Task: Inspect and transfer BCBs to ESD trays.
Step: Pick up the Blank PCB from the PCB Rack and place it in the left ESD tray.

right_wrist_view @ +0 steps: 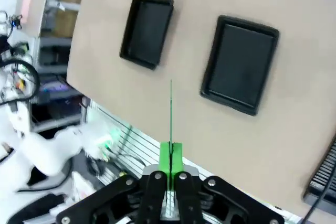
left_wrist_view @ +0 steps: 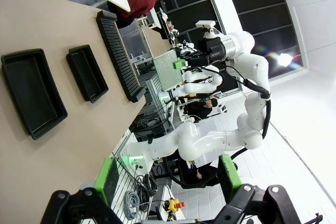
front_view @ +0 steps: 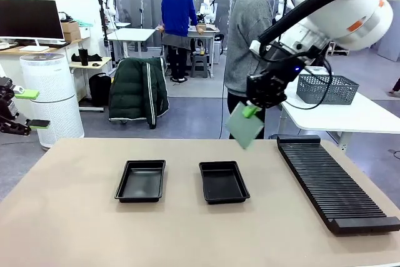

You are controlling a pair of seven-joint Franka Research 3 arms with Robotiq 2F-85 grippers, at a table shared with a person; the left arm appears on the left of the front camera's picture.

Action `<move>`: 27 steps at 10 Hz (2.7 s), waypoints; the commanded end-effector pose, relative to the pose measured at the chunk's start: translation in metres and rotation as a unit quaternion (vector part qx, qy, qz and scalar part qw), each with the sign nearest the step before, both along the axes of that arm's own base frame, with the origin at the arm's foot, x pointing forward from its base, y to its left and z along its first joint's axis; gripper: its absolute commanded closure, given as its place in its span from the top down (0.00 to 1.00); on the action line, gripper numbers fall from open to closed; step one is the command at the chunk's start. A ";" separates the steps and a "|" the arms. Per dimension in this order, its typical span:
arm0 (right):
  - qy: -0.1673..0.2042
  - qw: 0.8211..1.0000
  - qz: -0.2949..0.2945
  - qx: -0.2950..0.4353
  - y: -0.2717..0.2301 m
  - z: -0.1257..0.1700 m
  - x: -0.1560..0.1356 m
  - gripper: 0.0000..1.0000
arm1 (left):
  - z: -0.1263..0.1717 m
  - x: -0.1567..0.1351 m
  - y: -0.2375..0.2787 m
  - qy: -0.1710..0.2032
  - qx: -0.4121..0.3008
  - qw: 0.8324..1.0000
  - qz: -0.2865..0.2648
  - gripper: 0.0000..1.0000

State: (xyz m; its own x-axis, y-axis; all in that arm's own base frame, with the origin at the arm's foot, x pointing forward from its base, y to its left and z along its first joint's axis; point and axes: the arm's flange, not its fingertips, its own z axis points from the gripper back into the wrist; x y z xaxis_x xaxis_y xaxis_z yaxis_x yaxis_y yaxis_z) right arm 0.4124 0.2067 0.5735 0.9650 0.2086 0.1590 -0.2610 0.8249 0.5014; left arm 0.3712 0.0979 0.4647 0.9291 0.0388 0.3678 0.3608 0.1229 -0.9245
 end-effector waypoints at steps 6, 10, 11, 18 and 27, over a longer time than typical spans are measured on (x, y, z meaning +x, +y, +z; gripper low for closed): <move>0.008 0.986 -0.098 0.133 0.111 -0.082 0.041 0.02 | 0.000 -0.002 0.000 -0.001 -0.005 1.000 0.000 1.00; 0.023 0.979 -0.109 0.169 0.163 -0.135 0.068 0.02 | 0.000 -0.002 0.000 -0.001 -0.005 1.000 0.000 1.00; 0.034 0.980 -0.102 0.168 0.175 -0.148 0.073 0.02 | 0.000 -0.002 0.000 -0.001 -0.005 1.000 0.000 1.00; 0.057 0.979 -0.122 0.154 0.227 -0.220 0.084 0.02 | 0.000 -0.002 0.000 -0.001 -0.005 1.000 0.000 1.00; 0.068 0.986 -0.086 0.128 0.250 -0.265 0.085 0.02 | 0.000 -0.002 0.000 -0.001 -0.005 1.000 0.000 1.00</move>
